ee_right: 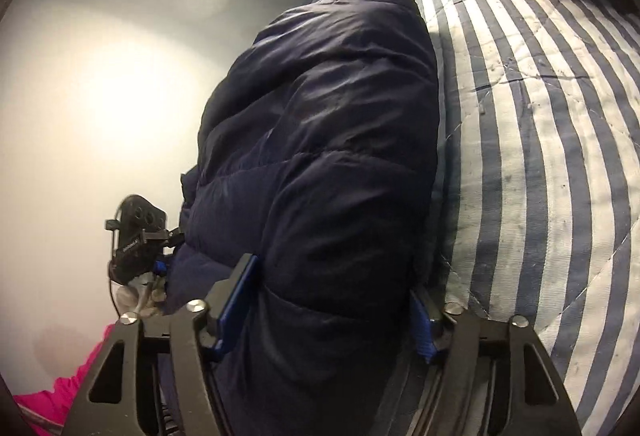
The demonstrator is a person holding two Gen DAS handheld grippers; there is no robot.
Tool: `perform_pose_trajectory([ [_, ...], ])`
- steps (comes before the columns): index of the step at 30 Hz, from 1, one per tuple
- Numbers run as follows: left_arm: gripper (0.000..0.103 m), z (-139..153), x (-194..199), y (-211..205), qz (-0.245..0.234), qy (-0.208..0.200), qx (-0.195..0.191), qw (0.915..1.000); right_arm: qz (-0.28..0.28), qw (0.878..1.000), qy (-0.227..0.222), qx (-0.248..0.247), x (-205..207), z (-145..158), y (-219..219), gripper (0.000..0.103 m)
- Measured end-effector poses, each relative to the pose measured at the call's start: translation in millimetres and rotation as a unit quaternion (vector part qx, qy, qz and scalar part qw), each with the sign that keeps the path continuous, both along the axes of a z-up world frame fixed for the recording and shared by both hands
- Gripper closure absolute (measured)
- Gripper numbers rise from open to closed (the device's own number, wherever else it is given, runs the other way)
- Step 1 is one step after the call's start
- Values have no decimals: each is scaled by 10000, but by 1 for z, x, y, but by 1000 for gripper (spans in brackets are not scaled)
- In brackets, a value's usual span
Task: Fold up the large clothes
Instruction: 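Close both tools on the folded jacket bundle and lift it, then carry the jacket bundle with both tools onto the blue garment pile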
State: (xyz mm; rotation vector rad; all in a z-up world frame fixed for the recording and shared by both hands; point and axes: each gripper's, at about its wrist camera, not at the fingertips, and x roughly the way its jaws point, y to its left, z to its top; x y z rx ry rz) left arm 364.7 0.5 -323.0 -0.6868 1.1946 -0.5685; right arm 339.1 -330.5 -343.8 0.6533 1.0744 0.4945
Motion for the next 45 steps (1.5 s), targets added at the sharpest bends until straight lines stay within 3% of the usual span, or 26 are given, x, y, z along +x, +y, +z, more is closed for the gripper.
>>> perform_pose_trajectory([
  [4,64,19,-8,-17,-88,-331,605,9976,52,9994,-52,-350,2,11,14,60],
  [6,75,29,-12,-23,-141,-490,817,9954,103,9975,-125,-690,2,23,26,70],
  [10,82,53,-23,-39,-233,-878,1205,9886,224,9896,-264,-1399,3,42,51,77],
  [17,86,90,-39,-69,-481,-1266,1271,9826,339,9718,-542,-2272,-6,77,69,81],
  [26,86,130,-39,-130,-1009,-1770,1256,9709,198,9556,-823,-2824,-32,120,20,82],
  [34,86,159,-18,-215,-1537,-2229,1275,9541,-109,9336,-1021,-3433,-35,163,-38,82],
  [41,86,187,20,-299,-1851,-2677,1244,9373,-438,9123,-1121,-3915,-9,199,-98,82],
  [45,86,204,54,-345,-1893,-2877,1185,9313,-685,8961,-1224,-4211,27,222,-142,83],
])
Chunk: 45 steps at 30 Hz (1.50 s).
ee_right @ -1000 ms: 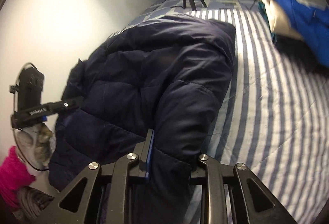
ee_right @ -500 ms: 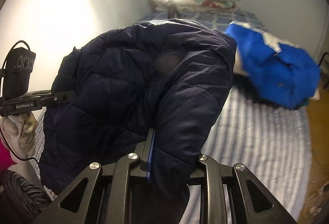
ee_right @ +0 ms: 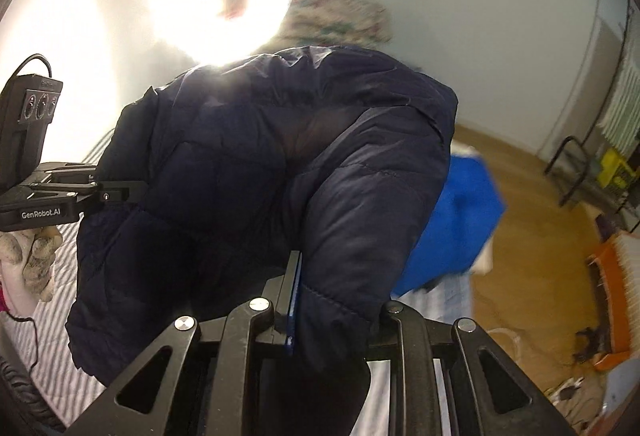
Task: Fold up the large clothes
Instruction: 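Carry the jacket bundle with both tools onto the blue garment pile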
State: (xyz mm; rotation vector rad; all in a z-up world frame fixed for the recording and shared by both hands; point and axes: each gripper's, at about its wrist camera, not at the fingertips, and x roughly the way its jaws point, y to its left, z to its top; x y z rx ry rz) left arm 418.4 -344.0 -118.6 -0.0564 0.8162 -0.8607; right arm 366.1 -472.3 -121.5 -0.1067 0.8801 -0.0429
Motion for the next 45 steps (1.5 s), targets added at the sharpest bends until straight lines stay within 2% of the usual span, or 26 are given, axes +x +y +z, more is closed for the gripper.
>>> perform_pose_trajectory([
  [7,86,22,68,-82,-33,-423,27,9991,-325,9976,-277,-553,55,20,-57,83],
  [15,86,20,132,-139,89,-667,33,9977,-506,9920,-410,-1082,127,14,-102,83],
  [19,86,12,160,-152,215,-758,76,9969,-580,9913,-468,-1081,160,1,-123,83],
  [25,86,-18,190,-154,437,-595,142,9972,-445,9915,-348,-1171,199,-34,-136,83],
  [26,86,-23,192,-153,502,-538,151,9972,-425,9913,-282,-1216,204,-43,-138,82],
  [27,86,-30,197,-152,579,-469,177,9971,-453,9904,-228,-1284,205,-48,-139,75],
  [28,85,-39,204,-151,707,-372,244,9965,-548,9882,-143,-1422,211,-56,-142,73],
  [29,81,-44,204,-149,783,-323,314,9959,-644,9854,-8,-1573,214,-66,-148,66],
  [30,73,-50,207,-149,855,-295,395,9951,-738,9831,75,-1672,214,-72,-151,58],
  [32,66,-57,211,-148,995,-328,523,9931,-1001,9775,53,-1856,213,-81,-169,46],
  [33,64,-58,212,-147,1038,-371,560,9923,-1187,9743,-8,-1915,211,-79,-175,44],
  [36,62,-56,207,-146,1095,-434,623,9911,-1372,9787,-168,-1516,203,-71,-186,44],
  [42,62,-38,186,-135,1069,-463,618,9913,-1354,9792,-246,-1488,187,-56,-173,44],
  [45,62,-20,167,-125,1052,-640,624,9904,-1314,9806,-295,-1424,174,-42,-158,44],
])
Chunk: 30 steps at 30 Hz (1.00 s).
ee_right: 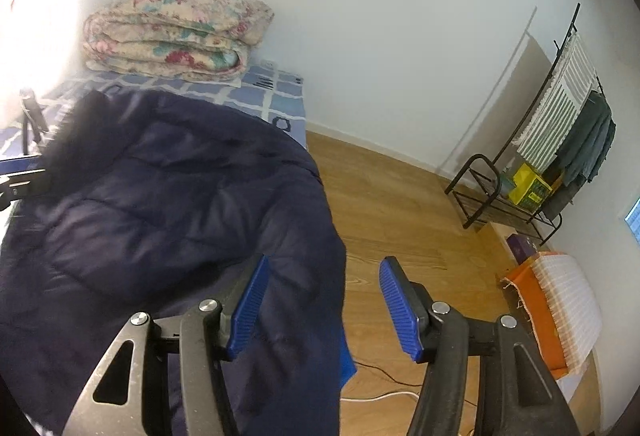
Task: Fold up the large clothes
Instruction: 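Carry the jacket bundle with both tools onto the blue garment pile, then open both tools to release the jacket on the pile and withdraw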
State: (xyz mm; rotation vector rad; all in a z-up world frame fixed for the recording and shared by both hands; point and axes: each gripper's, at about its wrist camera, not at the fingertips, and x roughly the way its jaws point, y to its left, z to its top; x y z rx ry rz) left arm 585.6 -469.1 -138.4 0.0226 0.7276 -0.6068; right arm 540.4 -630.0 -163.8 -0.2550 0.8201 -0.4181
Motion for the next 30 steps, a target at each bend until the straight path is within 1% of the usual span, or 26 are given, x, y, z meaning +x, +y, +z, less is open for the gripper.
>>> perform_pose_trajectory([
  [3,62,21,-21,13,-52,-70,-43,10000,35,9999,-82,107,-16,20,18,44],
  [7,62,54,-59,35,-173,-188,-104,9996,28,9999,-122,39,-47,48,40,43],
  [9,62,70,-80,46,-221,-270,-135,9993,30,9996,-215,161,-65,65,51,42],
  [12,62,92,-110,67,-266,-355,-205,9988,57,9990,-341,276,-96,90,73,39],
  [15,62,115,-147,91,-319,-426,-272,9982,107,9988,-365,307,-128,112,96,38],
  [19,62,140,-198,124,-378,-537,-345,9972,131,9974,-528,475,-179,140,123,34],
  [22,62,151,-238,147,-422,-624,-364,9965,131,9968,-617,482,-215,154,145,32],
  [24,62,155,-263,159,-415,-695,-314,9962,222,9960,-670,547,-241,158,163,29],
  [30,62,151,-342,198,-444,-907,-199,9947,254,9928,-893,756,-306,155,210,25],
])
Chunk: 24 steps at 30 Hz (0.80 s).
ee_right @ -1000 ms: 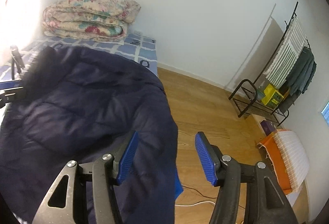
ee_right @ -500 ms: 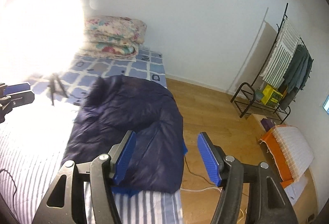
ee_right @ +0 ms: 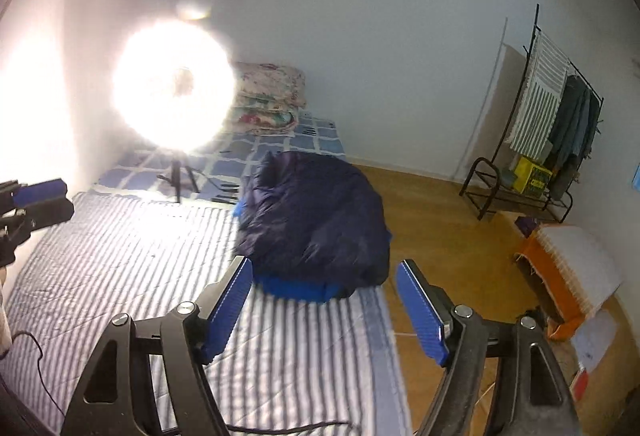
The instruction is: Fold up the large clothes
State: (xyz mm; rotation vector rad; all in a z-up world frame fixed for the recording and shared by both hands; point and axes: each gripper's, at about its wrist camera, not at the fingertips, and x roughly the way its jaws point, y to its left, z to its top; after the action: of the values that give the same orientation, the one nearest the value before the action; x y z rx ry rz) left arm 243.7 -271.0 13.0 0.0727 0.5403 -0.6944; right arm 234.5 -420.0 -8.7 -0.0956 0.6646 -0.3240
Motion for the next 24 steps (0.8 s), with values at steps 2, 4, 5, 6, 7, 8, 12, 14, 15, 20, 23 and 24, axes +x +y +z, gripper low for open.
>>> perform_pose_trajectory([
  [2,62,-3,-23,15,45,-16,-67,10000,-17,9999,-90,93,-18,-4,12,25],
  [4,62,-5,-40,25,139,-100,-86,9998,32,9995,-202,221,-34,-8,22,24],
  [5,61,-6,-49,30,173,-160,-84,9997,47,9992,-260,283,-43,-11,28,24],
  [6,57,-8,-58,35,228,-219,-62,9995,61,9990,-293,322,-49,-13,33,24],
  [7,55,-11,-65,39,282,-276,-57,9992,87,9988,-345,346,-56,-17,39,23],
  [8,53,-12,-69,42,314,-311,-41,9990,99,9986,-383,348,-62,-21,44,22],
  [12,50,-23,-87,50,436,-504,18,9978,41,9983,-509,291,-75,-36,58,21],
  [14,44,-31,-92,53,478,-522,14,9975,5,9978,-540,384,-81,-43,62,20],
  [15,40,-34,-93,54,493,-507,4,9975,5,9978,-523,419,-82,-45,63,20],
  [20,33,-49,-98,55,593,-468,48,9971,-176,9972,-683,261,-91,-53,64,12],
  [23,27,-54,-101,52,581,-402,10,9975,-285,9959,-754,422,-95,-63,58,11],
  [24,24,-54,-103,50,576,-415,21,9975,-294,9958,-695,512,-94,-66,56,11],
])
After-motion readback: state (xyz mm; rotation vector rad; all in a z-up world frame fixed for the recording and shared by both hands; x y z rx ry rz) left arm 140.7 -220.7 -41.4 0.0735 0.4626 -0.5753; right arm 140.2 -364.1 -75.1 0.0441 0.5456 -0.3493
